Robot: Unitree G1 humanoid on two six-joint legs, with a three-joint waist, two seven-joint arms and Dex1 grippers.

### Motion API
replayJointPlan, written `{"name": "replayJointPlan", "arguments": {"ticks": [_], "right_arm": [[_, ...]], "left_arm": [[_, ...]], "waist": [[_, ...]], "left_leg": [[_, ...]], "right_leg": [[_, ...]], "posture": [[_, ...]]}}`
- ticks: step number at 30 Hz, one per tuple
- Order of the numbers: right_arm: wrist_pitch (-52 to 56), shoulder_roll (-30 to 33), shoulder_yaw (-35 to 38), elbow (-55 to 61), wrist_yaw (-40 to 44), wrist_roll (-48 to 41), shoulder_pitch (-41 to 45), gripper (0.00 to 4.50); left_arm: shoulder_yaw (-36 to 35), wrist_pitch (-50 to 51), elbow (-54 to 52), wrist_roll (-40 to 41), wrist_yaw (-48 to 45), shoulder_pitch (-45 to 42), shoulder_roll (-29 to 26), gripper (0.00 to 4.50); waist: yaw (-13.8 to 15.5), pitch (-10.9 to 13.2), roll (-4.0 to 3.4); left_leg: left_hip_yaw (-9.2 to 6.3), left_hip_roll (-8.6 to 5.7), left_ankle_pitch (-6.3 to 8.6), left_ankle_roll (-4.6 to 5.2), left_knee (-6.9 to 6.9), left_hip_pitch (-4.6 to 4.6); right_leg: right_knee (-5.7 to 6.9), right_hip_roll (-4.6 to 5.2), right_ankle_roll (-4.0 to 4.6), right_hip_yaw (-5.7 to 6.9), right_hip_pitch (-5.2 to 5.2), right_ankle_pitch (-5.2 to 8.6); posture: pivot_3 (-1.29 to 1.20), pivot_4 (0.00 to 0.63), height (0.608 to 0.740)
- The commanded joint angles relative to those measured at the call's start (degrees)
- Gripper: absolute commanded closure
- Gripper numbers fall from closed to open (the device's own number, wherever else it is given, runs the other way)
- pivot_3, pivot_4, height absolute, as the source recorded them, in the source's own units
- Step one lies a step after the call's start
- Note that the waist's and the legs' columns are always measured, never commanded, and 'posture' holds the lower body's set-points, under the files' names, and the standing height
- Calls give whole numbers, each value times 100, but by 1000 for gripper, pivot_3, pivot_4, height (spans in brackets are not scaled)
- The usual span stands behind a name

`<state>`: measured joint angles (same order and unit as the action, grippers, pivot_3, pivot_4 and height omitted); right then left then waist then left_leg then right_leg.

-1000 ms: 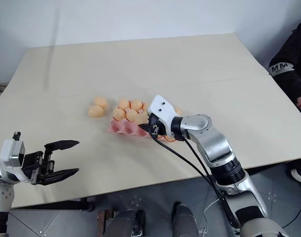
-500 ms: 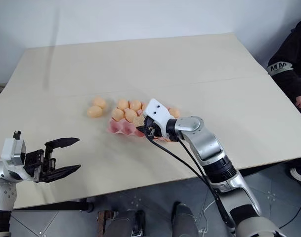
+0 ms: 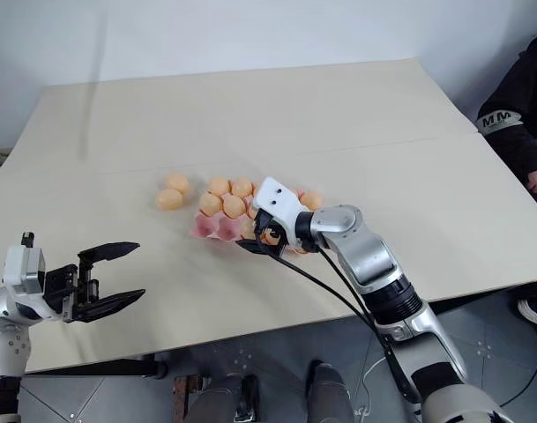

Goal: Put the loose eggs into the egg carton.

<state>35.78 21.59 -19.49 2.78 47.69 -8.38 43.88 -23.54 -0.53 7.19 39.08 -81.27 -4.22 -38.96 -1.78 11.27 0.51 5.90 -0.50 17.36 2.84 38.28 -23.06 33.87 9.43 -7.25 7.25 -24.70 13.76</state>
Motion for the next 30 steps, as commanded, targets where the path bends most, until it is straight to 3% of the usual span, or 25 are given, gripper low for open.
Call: {"name": "replayJointPlan", "arguments": {"ticks": [1, 9, 14, 23, 30], "right_arm": [[-9, 274, 360, 480, 244, -225, 88, 40], [-365, 1365, 1462, 818, 1070, -974, -316, 40], [-948, 2198, 2240, 663, 1705, -1270, -987, 40], [-1367, 2865, 3423, 544, 2320, -1897, -2268, 40], [-1550, 3182, 3904, 231, 2460, -2012, -2714, 40]], "left_arm": [[-129, -196, 26, -86, 192, -103, -12, 0], [-337, -824, 387, -701, 1198, -318, -46, 0], [-406, -1030, 321, -1118, 2422, -433, 190, 0], [-435, -570, -598, -2020, 5099, -154, 965, 0], [-329, 179, -1823, -2435, 6165, 397, 1236, 0]], "waist": [[3, 0, 0], [32, 0, 1], [44, 0, 1], [38, -1, 2], [59, 0, 3]], "left_leg": [[0, 0, 0, 0, 0, 0], [-4, 0, 6, 4, -1, -1], [3, 1, 8, 6, 0, 0], [14, 2, 8, 10, 2, 9], [22, 7, 20, -12, 6, 15]], "right_leg": [[-1, 0, 0, 0, 0, 0], [-7, 2, -1, 16, 6, 0], [-10, 5, -1, 28, 8, 0], [-14, 8, -3, 26, 17, -2], [-23, 16, 10, 20, 23, -11]], "posture": [[0, 150, 740], [0, 150, 740], [0, 150, 740], [0, 150, 740], [0, 150, 740]]}}
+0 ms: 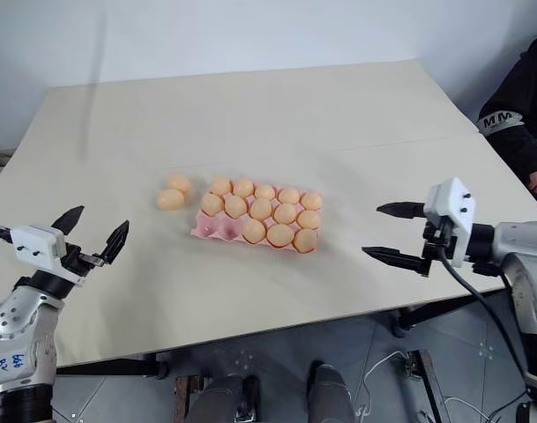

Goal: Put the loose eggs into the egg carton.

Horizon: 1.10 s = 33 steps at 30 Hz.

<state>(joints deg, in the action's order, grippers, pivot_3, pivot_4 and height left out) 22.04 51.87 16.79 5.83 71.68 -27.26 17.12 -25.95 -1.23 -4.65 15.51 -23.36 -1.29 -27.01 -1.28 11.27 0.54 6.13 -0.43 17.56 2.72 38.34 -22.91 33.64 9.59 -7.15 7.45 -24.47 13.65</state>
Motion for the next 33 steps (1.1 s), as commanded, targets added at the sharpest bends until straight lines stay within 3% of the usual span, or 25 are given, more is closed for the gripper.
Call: {"name": "replayJointPlan", "arguments": {"ticks": [1, 9, 13, 16, 22, 33], "right_arm": [[-217, 170, 310, -127, 96, -138, -65, 40], [-416, 299, 587, -399, 327, -298, -221, 40], [-405, 402, 650, -524, 341, -291, -273, 40], [-386, 439, 495, -622, 282, -205, -211, 40], [-346, 341, 289, -530, 121, -186, -102, 40], [-329, 362, 431, -162, -97, -244, -496, 40]], "left_arm": [[-113, 424, -843, -40, 519, 163, 101, 0], [-56, 1702, -2500, 553, 1051, 1070, 692, 0], [52, 2055, -2821, 645, 980, 1539, 728, 0], [224, 2157, -2739, 594, 1021, 1374, 702, 0], [814, 2357, -1547, 270, 1042, -109, 517, 0], [1402, 1300, 1458, -443, 928, -2242, 581, 0]], "waist": [[25, 0, 0], [142, 0, -1], [155, 0, -1], [201, 0, -1], [308, -2, -5], [283, -2, -5]], "left_leg": [[0, 0, -1, -1, 3, 1], [4, 23, 2, -12, 29, 0], [2, 27, 10, -6, 55, -6], [3, 28, 25, 23, 65, -6], [1, 46, 1, 19, 68, -12], [24, 49, -17, -2, 67, -24]], "right_leg": [[1, 1, 2, 0, 0, -2], [-1, 6, 17, -7, 1, -14], [-13, 6, 20, -7, 0, -13], [-16, 10, 31, -11, 3, -20], [-19, -6, 71, 4, -1, -47], [-12, -27, 55, 8, -8, -62]], "posture": [[0, 150, 740], [0, 150, 740], [0, 150, 740], [0, 150, 740], [0, 150, 740], [0, 150, 740]]}}
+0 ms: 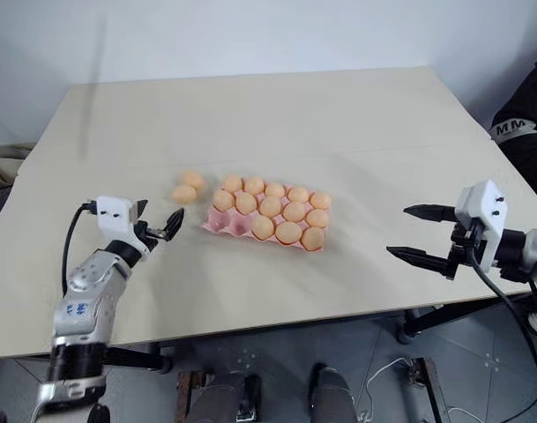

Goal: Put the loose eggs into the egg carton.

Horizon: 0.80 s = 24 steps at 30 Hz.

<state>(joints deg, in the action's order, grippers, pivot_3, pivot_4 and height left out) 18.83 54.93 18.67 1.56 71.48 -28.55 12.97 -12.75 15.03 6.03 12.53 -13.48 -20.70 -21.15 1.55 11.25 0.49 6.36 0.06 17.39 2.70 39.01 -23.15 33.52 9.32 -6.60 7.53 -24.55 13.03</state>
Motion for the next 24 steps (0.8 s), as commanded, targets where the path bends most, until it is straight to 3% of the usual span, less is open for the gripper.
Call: {"name": "replayJointPlan", "arguments": {"ticks": [1, 20, 24], "right_arm": [[23, 58, 277, 332, -109, -138, -135, 40], [241, 156, 320, 619, -321, -171, -248, 40], [250, 150, 308, 633, -364, -150, -236, 0]], "left_arm": [[121, -426, 608, -180, -80, -440, 10, 0], [454, -1653, 3385, -521, -499, -2017, 144, 0], [450, -1700, 3467, -530, -485, -2059, 163, 874]], "waist": [[2, 0, 0], [-4, 1, 1], [-3, 1, 1]], "left_leg": [[2, -2, 1, 3, 0, 0], [24, -18, 13, 21, 0, -4], [24, -18, 13, 21, 0, -4]], "right_leg": [[-1, 1, -2, 2, 0, -1], [-29, 20, -38, 0, -1, -23], [-30, 20, -39, 1, -1, -24]], "posture": [[0, 150, 740], [0, 150, 740], [0, 150, 740]]}}
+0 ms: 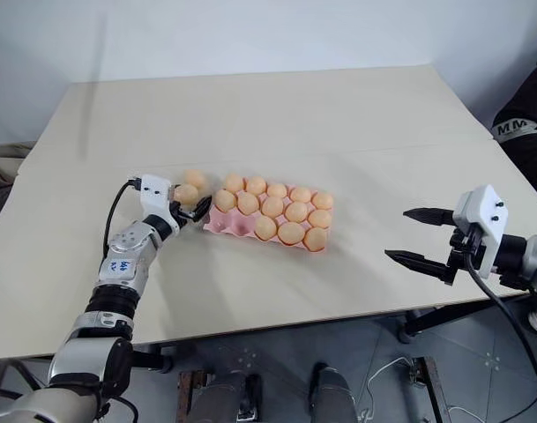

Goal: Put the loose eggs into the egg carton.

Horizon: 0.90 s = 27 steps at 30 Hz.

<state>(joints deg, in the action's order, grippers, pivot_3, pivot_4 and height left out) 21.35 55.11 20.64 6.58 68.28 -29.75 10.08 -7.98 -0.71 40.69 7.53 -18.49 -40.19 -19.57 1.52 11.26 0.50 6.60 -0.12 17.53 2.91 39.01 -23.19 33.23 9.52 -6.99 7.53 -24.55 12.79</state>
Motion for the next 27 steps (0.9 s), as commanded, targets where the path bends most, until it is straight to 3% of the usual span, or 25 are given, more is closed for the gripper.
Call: {"name": "replayJointPlan", "arguments": {"ticks": [1, 4, 6, 11, 16, 20, 23, 27], "right_arm": [[-1, 132, 108, 135, -54, -25, 51, 0], [2, 136, 105, 142, -81, -19, 47, 0], [1, 135, 109, 147, -93, -19, 46, 0], [3, 134, 111, 151, -134, -19, 53, 0], [0, 86, 132, 199, -212, -22, -14, 0], [-44, 7, 77, 187, -314, -12, 13, 0], [-106, -69, 56, 199, -376, -26, 16, 0], [-173, -162, 131, 290, -404, -77, -67, 0]], "left_arm": [[-21, -127, 2, -30, 9, -111, 5, 1227], [-34, -45, -123, 22, -39, -66, -5, 2178], [-58, 105, -281, 74, -80, -6, -37, 2527], [-35, 763, -1383, 232, -557, 502, -325, 2572], [-256, 1983, -3385, 927, -1308, 1290, -962, 2572], [-222, 2882, -4461, 1565, -1961, 1401, -1445, 2572], [181, 3399, -4823, 1837, -2552, 1149, -1713, 2572], [627, 3512, -4597, 1796, -2923, 702, -1640, 2572]], "waist": [[-1, 0, 0], [-1, 0, 0], [-1, 0, 0], [-26, 0, 0], [-31, 0, 0], [15, 1, -1], [16, 0, -2], [3, 1, -3]], "left_leg": [[0, 0, 0, 0, 0, 0], [0, 0, 0, 0, 0, 0], [0, 0, 0, 0, 0, 0], [3, 1, 2, -2, 0, 1], [7, 6, 3, -4, -1, 1], [5, 5, 2, -2, 1, 2], [4, 1, 1, -1, 2, 3], [7, -1, 0, 0, 1, 2]], "right_leg": [[0, 0, 0, 0, 0, 0], [0, 1, -1, 0, 0, -1], [0, 1, -1, 0, 0, -1], [0, 1, -1, 1, -1, -1], [2, 0, -1, 3, -5, -1], [-6, 8, 2, 3, -1, -3], [-27, 11, 3, -1, 2, -5], [-22, -4, 2, 2, 1, -6]], "posture": [[0, 150, 740], [0, 150, 740], [0, 150, 740], [0, 150, 740], [0, 150, 740], [0, 150, 740], [0, 150, 740], [0, 150, 740]]}}
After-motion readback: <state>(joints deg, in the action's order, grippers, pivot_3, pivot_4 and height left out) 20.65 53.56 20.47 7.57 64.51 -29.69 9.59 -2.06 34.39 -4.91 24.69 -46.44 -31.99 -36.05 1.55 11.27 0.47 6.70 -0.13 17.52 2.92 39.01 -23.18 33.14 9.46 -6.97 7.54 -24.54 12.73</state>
